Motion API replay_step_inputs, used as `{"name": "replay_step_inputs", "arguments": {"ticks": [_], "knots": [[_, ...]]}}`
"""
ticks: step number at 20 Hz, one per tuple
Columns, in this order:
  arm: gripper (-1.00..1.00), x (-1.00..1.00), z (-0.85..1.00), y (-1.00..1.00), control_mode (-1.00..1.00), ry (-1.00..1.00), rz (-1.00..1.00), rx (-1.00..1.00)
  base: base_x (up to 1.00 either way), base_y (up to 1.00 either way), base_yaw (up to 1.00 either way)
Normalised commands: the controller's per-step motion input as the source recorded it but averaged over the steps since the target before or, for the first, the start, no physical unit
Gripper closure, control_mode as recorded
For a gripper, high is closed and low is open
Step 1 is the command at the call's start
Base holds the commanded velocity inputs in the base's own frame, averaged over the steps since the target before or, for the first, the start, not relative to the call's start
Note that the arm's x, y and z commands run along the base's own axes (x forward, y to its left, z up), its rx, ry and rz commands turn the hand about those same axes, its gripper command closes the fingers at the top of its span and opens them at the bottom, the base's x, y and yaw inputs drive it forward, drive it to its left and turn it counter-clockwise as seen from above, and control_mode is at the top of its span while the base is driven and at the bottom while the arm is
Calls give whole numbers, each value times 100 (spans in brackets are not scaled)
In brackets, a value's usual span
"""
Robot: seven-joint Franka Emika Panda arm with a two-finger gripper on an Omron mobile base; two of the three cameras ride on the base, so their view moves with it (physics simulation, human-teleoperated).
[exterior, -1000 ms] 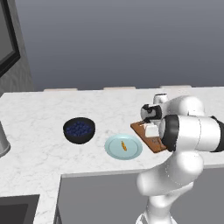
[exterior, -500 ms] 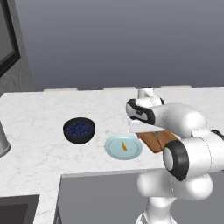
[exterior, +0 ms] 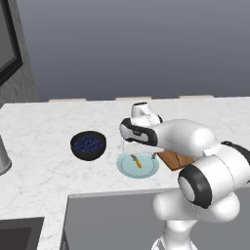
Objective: Pick up the knife from the drawer and place it on the cutting board. Then place the meat from the plate to the cutting board.
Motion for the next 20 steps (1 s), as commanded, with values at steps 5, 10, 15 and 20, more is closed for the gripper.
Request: {"name": "replay_step_inputs", "arguments": {"ticks": [5, 10, 15, 20], "knots": [[-100, 26, -49, 14, -100, 0, 6, 0, 0, 0, 0], [-100, 27, -26, 0, -100, 0, 0, 0, 0, 0, 0], [-100, 20, -22, -1, -100, 1, 0, 0, 0, 0, 0], [-100, 14, -29, 0, -100, 1, 0, 0, 0, 0, 0]]}}
